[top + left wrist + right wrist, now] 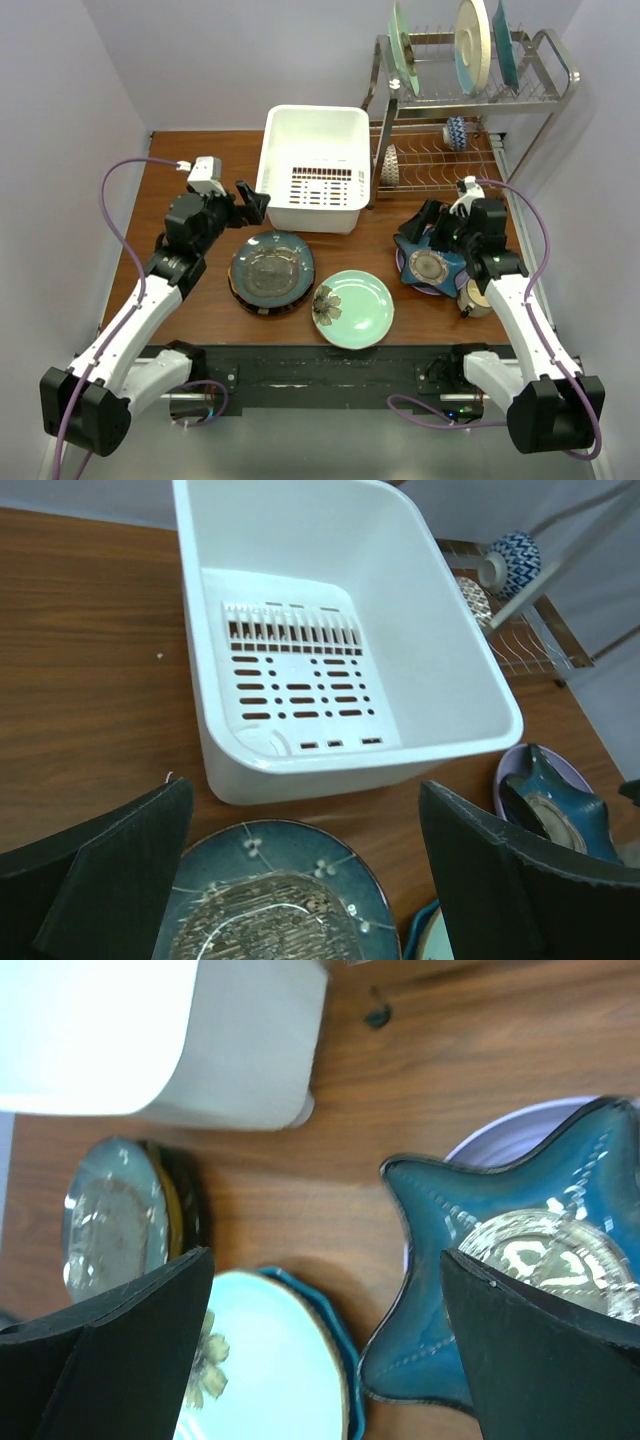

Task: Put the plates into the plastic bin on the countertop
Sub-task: Pick up the plate at the center of the board.

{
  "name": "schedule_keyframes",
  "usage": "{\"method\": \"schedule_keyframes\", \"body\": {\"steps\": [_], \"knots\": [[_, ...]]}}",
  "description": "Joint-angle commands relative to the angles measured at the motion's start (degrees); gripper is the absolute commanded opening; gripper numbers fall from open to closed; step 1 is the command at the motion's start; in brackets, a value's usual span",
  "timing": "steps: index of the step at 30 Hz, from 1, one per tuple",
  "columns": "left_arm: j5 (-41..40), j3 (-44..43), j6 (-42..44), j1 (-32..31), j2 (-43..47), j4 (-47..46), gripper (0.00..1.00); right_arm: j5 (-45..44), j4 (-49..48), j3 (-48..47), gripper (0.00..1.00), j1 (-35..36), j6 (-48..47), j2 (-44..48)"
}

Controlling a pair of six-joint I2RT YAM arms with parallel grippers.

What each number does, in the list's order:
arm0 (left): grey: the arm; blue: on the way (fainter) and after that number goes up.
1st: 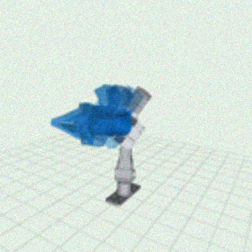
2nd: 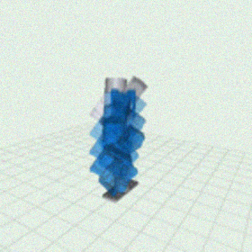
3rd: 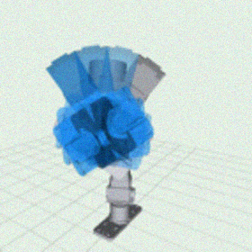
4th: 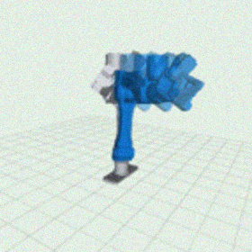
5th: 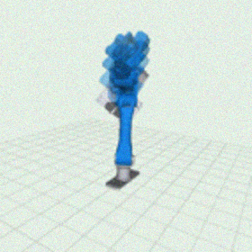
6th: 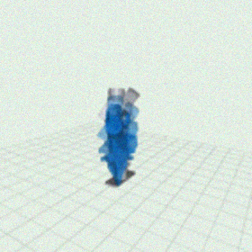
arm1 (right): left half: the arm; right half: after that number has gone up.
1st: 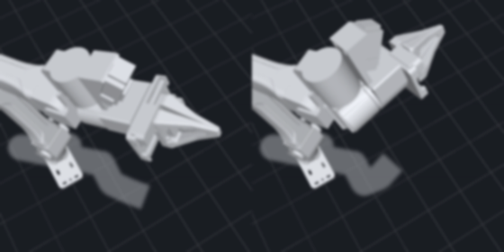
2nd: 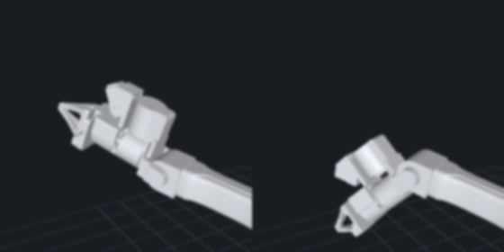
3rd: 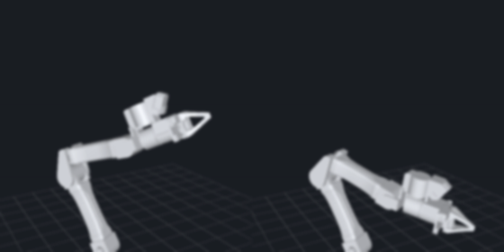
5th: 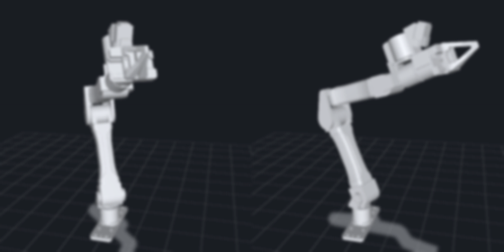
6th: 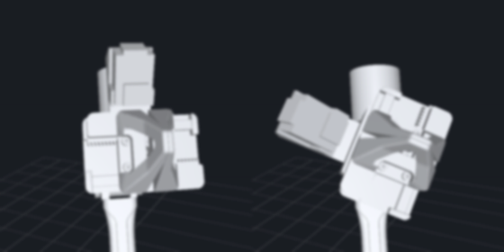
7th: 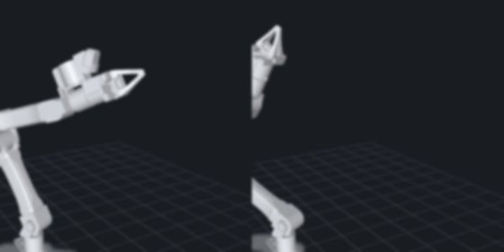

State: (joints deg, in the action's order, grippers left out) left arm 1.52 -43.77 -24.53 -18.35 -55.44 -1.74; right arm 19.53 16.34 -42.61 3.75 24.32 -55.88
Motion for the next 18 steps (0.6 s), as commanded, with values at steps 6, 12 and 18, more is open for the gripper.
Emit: {"method": "schedule_keyframes", "body": {"steps": [6,12,18], "knots": [[12.7,0.3,-3.9,0.2,3.3,9.3,0.98,6.0,9.9,0.2,0.99,0.5,-2.9,5.2],[22.3,-1.9,-4.4,0.2,0.8,13.4,0.97,10.1,10.2,4.5,0.93,0.7,1.7,7.8],[27.4,-0.2,-2.9,-1.2,0.9,16.4,0.94,12.8,11.8,8.6,0.86,1.3,3.7,10.9]]}}
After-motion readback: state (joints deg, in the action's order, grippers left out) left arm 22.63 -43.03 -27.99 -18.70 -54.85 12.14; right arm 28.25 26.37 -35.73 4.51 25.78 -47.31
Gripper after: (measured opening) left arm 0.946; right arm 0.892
